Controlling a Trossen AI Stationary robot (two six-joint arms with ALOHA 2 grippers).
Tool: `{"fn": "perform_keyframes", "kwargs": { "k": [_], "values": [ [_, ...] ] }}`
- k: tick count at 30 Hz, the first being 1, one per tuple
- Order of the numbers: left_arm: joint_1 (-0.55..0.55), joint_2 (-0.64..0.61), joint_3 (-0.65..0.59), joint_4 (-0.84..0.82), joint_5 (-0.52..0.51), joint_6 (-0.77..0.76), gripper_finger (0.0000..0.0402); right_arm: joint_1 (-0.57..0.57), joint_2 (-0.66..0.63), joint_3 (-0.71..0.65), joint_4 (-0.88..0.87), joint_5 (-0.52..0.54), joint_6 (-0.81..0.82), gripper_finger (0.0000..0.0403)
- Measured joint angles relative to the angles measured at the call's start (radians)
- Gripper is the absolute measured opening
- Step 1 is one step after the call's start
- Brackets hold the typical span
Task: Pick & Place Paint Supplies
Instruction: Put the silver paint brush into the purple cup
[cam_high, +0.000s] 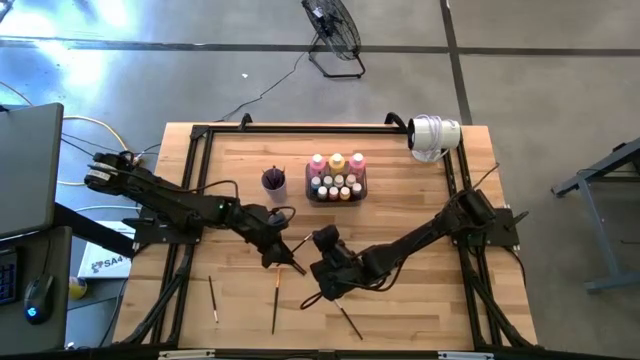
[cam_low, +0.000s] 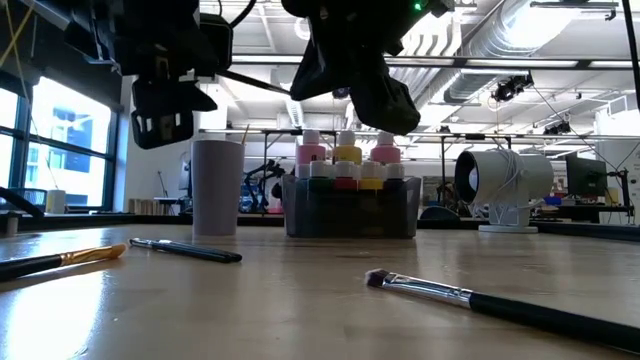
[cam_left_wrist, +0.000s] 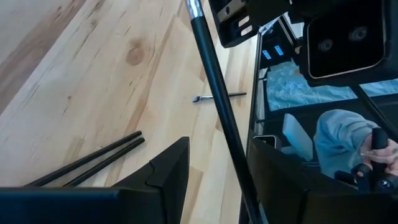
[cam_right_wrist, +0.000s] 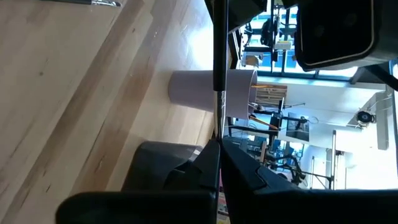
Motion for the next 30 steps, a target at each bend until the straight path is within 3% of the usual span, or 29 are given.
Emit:
{"fn": "perform_keyframes", "kwargs": {
  "k": [5, 13, 30],
  "values": [
    [0.000, 0.000, 0.000, 0.004, -0.001, 0.001, 0.0133, -0.003, 0.000, 0.000, 0.000, -0.026, 0.000, 0.0003],
    [0.001, 0.001, -0.004, -0.003, -0.012, 0.026, 0.0016, -0.003, -0.003, 0.000, 0.002, -0.022, 0.000, 0.0003],
    [0.001, 0.002, -0.003, -0.018, -0.002, 0.110, 0.0009, 0.011, -0.003, 0.001, 0.015, -0.001, -0.017, 0.0003]
  ]
}}
